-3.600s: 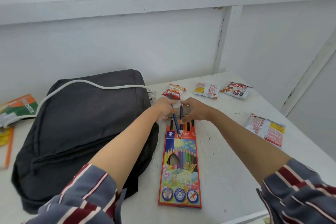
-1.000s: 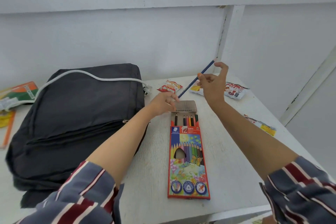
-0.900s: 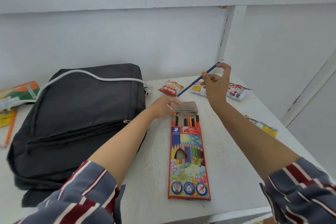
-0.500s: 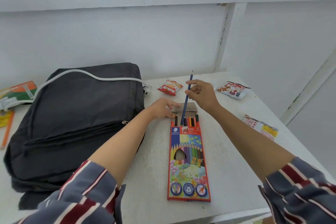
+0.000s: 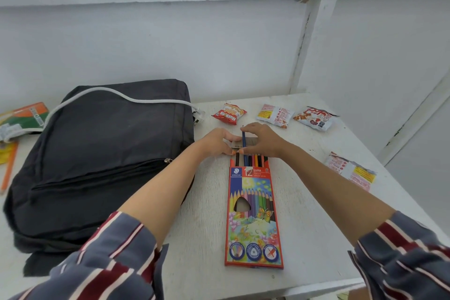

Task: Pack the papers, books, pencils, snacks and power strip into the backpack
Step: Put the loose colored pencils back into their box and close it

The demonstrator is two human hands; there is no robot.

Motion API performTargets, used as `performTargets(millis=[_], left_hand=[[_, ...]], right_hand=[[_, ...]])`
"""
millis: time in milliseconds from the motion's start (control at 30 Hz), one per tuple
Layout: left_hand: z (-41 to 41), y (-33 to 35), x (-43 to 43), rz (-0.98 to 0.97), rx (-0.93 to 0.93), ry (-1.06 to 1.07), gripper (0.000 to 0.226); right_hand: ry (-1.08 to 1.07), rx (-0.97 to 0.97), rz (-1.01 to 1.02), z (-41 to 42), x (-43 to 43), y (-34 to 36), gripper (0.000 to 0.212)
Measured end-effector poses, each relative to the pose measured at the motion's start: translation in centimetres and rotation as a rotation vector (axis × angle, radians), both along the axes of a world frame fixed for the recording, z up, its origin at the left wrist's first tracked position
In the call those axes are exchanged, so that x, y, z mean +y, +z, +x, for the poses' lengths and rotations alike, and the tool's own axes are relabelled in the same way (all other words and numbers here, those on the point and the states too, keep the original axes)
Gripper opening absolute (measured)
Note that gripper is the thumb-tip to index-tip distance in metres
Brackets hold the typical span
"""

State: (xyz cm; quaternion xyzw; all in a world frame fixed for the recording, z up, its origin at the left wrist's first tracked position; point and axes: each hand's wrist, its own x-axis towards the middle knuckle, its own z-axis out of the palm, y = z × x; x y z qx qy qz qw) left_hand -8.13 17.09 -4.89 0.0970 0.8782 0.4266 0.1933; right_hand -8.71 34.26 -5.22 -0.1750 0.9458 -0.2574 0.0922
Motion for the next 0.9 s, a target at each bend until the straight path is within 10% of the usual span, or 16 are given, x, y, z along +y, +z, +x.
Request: performTargets(millis=[300, 900], left_hand=[[-0.1, -0.1, 0.1, -0.01, -0.027, 0.013, 0.048], [0.3, 0.1, 0.0, 0.02, -0.021, 0.015, 0.046]], right_hand=[[-0.012, -0.137, 0.046, 0.4, 0.4, 0.5, 0.096], [-0.037, -0.117, -0.066, 1.5, 1.6, -0.3, 0.052]])
